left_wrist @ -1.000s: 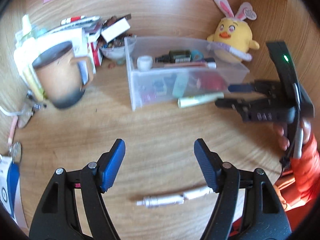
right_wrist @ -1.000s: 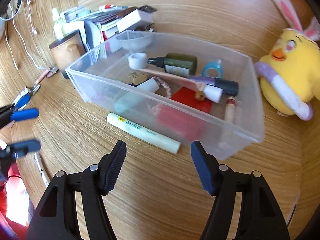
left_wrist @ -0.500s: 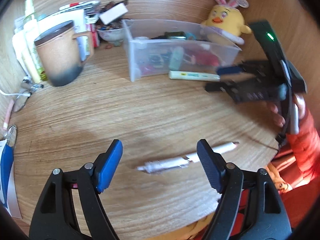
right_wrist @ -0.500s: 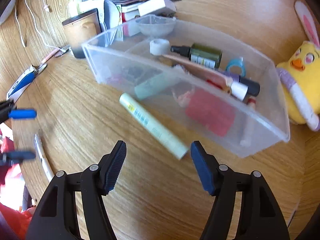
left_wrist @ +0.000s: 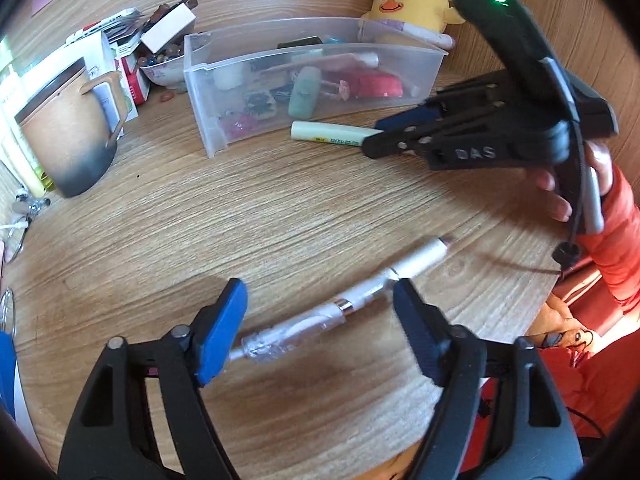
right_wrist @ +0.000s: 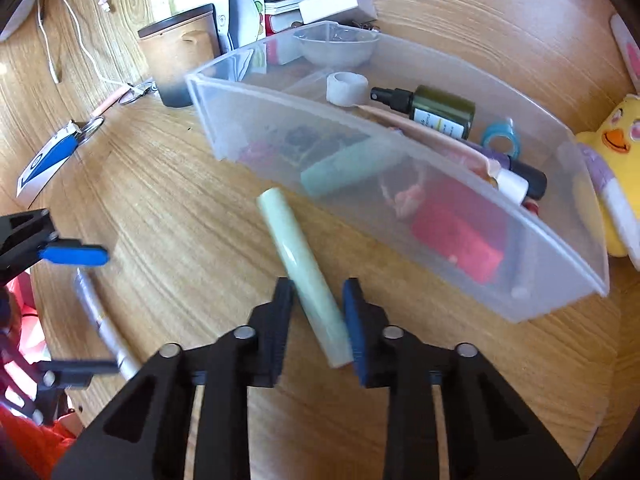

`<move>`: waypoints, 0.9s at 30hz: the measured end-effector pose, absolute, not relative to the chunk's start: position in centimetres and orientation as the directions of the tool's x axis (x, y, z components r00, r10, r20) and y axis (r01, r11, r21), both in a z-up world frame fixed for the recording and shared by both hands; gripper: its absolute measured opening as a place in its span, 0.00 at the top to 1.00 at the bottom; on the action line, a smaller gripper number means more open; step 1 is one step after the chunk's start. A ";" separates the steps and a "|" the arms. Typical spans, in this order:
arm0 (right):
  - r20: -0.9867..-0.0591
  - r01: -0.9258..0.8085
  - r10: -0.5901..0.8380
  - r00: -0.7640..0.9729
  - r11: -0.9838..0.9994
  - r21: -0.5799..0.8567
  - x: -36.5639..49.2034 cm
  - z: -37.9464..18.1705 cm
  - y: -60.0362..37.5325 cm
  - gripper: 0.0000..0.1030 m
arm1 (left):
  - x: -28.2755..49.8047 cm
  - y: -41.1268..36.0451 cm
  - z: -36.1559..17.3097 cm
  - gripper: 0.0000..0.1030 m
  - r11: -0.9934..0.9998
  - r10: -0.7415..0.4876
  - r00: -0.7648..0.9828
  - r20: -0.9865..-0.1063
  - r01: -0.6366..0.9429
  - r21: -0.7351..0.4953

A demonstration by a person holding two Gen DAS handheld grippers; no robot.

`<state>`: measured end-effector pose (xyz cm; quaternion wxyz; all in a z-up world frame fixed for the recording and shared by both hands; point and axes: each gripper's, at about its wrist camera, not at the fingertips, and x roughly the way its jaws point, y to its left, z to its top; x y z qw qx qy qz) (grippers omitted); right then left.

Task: Organize objects
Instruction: 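Grasp the white pen with the left tool while the right tool grasps the pale green glue stick, then lift the pen and glue stick and carry them over the bin with both tools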

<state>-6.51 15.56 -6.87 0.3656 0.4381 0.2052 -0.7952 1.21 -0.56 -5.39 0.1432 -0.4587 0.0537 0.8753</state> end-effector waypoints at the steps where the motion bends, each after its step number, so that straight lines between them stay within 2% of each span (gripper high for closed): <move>1: -0.844 0.758 -0.401 -0.356 -0.653 -0.009 -6.2 -6.9 15.9 0.82 | 1.2 -0.5 -5.4 0.39 -0.953 0.192 -0.543 -0.818 -0.301 -0.024; 3: -0.838 0.747 -0.403 -0.368 -0.665 -0.009 -5.7 -7.0 16.7 0.84 | 1.1 -0.3 -5.4 0.49 -0.953 0.187 -0.552 -0.813 -0.303 -0.013; 8: -0.824 0.706 -0.411 -0.390 -0.708 0.019 -5.0 -6.9 19.2 0.86 | 0.3 -0.7 -5.2 0.60 -0.964 0.182 -0.556 -0.811 -0.265 -0.035; 10: -0.819 0.682 -0.421 -0.388 -0.729 0.051 -4.6 -6.9 20.4 0.86 | -0.2 -0.9 -5.1 0.66 -0.970 0.188 -0.549 -0.814 -0.235 -0.066; 12: -0.816 0.665 -0.431 -0.386 -0.743 0.078 -4.4 -6.8 21.5 0.86 | -0.8 -1.0 -5.1 0.76 -0.977 0.172 -0.549 -0.818 -0.199 -0.072; 14: -0.813 0.651 -0.438 -0.383 -0.753 0.099 -3.9 -6.8 22.3 0.86 | -1.5 -1.3 -5.1 0.80 -0.984 0.162 -0.544 -0.824 -0.153 -0.092; 17: -0.809 0.645 -0.450 -0.378 -0.755 0.118 -3.2 -6.7 23.1 0.86 | -2.1 -1.4 -5.1 0.83 -0.983 0.177 -0.534 -0.827 -0.130 -0.126; 27: -0.796 0.639 -0.449 -0.405 -0.762 0.105 -2.9 -6.8 22.4 0.85 | -3.2 -0.1 -4.9 0.81 -0.974 0.191 -0.514 -0.837 -0.203 -0.097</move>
